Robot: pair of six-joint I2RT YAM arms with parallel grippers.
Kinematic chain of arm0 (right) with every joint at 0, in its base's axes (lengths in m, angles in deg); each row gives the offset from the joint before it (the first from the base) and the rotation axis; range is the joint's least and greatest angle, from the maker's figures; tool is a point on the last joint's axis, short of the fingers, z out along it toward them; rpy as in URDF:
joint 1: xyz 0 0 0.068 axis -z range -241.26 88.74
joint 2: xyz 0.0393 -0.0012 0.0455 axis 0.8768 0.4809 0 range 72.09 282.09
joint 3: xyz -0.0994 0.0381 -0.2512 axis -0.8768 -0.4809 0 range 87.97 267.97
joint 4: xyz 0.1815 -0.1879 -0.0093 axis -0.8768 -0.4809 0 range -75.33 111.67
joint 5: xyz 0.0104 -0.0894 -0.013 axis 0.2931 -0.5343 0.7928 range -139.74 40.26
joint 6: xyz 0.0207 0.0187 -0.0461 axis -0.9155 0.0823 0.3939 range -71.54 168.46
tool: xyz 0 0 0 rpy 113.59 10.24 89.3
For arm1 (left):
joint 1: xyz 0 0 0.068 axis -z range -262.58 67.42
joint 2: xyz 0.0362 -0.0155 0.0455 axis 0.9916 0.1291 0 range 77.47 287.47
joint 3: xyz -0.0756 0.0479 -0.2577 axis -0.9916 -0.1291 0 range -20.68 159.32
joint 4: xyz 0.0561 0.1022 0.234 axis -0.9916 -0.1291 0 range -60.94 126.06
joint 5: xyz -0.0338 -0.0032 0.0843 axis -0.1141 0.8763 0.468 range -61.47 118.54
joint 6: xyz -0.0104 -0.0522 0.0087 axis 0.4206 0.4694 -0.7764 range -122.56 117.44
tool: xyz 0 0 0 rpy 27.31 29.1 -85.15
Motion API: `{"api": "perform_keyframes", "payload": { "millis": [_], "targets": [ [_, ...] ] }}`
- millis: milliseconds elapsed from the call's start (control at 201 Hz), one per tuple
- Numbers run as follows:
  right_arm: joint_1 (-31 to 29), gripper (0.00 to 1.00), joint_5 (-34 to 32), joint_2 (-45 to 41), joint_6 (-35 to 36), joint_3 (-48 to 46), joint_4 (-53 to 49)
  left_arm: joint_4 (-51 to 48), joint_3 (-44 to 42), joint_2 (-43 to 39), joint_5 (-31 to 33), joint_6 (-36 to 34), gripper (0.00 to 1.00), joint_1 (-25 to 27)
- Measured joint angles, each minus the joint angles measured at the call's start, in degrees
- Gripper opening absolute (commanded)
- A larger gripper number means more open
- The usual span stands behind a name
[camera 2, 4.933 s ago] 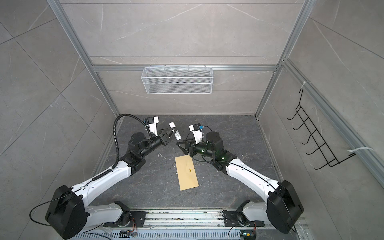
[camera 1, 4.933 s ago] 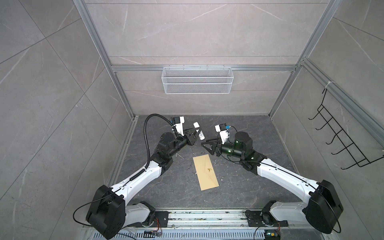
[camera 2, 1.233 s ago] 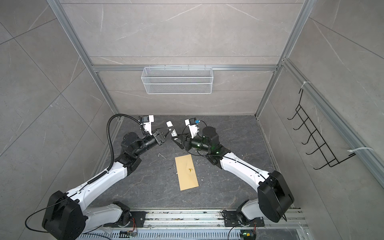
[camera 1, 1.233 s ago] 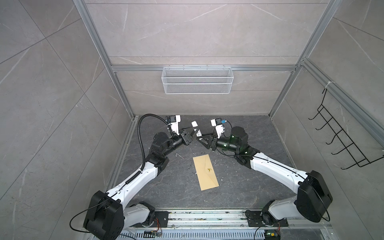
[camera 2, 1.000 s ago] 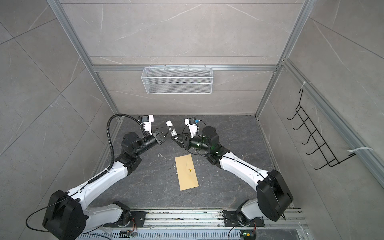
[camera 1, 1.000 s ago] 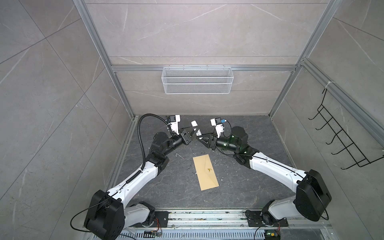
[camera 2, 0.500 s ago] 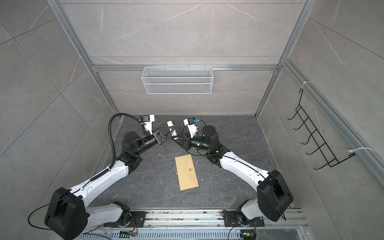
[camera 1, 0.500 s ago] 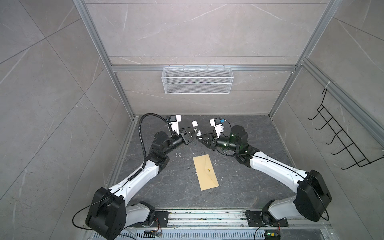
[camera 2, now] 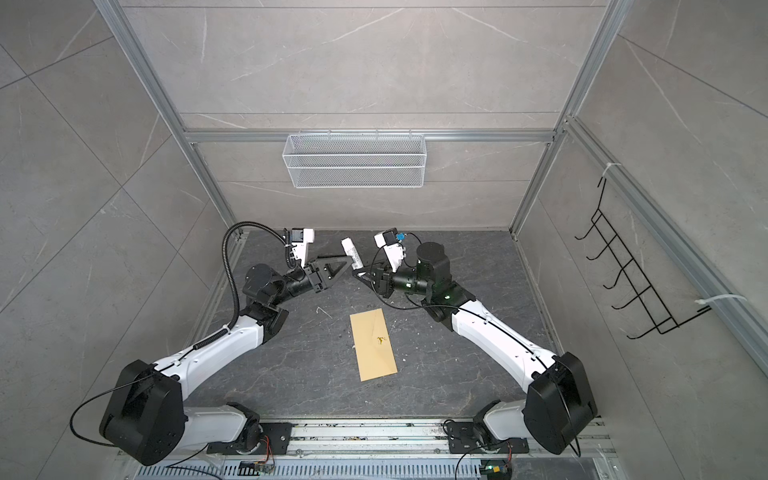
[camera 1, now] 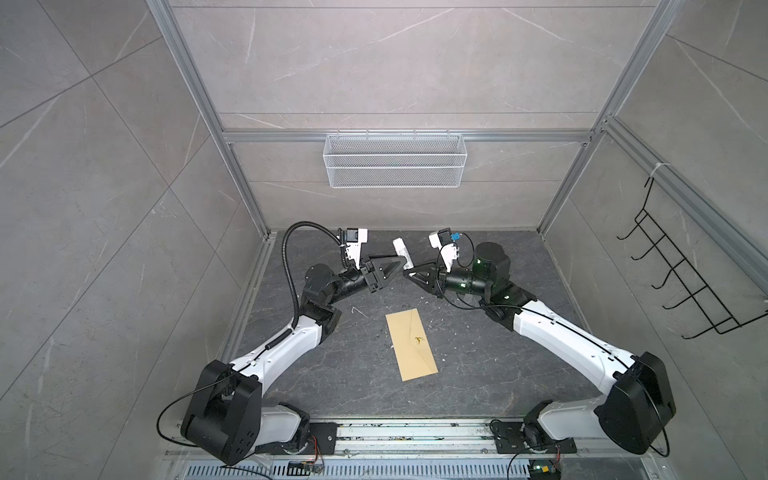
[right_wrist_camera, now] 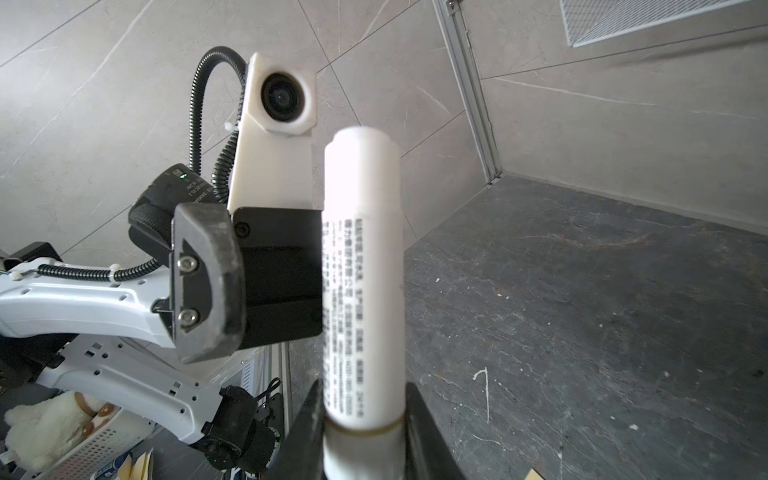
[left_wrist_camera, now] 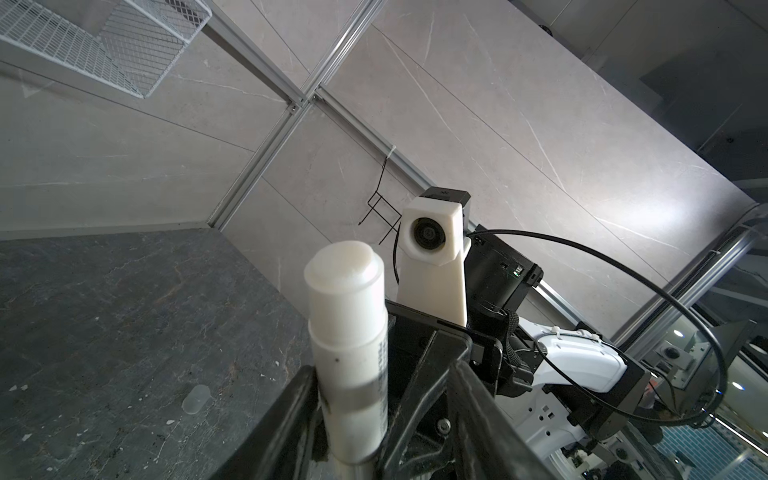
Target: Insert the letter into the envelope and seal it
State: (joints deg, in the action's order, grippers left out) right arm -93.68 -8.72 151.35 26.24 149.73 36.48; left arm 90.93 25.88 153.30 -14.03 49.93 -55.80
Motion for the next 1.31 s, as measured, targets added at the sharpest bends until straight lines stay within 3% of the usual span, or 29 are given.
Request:
{"api": "perform_keyframes", "payload": {
  "millis": [174, 279, 677, 1061, 1190, 1310],
  "targets": [
    [0.0, 0.01, 2.5, 0.0, -0.1, 0.2, -0.1, 0.7, 0.0, 0.0, -0.8, -0.4, 0.53, 0.0],
    [0.0, 0.0, 4.0, 0.1, -0.5, 0.2, 0.0, 0.8, 0.0, 0.0, -1.2, -0.7, 0.47, 0.0],
    [0.0, 0.0, 5.7, 0.2, -0.7, 0.3, 0.1, 0.0, 0.0, -0.2, -0.7, -1.6, 0.0, -0.1],
    [-0.7, 0.0, 0.5, 0.3, 3.1, 2.3, -7.3, -10.0, 0.0, -2.7, 4.5, -5.0, 0.0, 0.3],
    [-2.8, 0.0, -6.5, 0.3, 6.9, 4.0, -13.0, -14.6, 0.0, -3.5, 7.1, -6.5, 0.0, 0.6],
    [-6.4, 0.0, -16.9, 0.3, 11.0, 5.7, -17.7, -17.6, 0.0, -3.9, 8.9, -7.7, 0.0, 0.6]
  ]
}}
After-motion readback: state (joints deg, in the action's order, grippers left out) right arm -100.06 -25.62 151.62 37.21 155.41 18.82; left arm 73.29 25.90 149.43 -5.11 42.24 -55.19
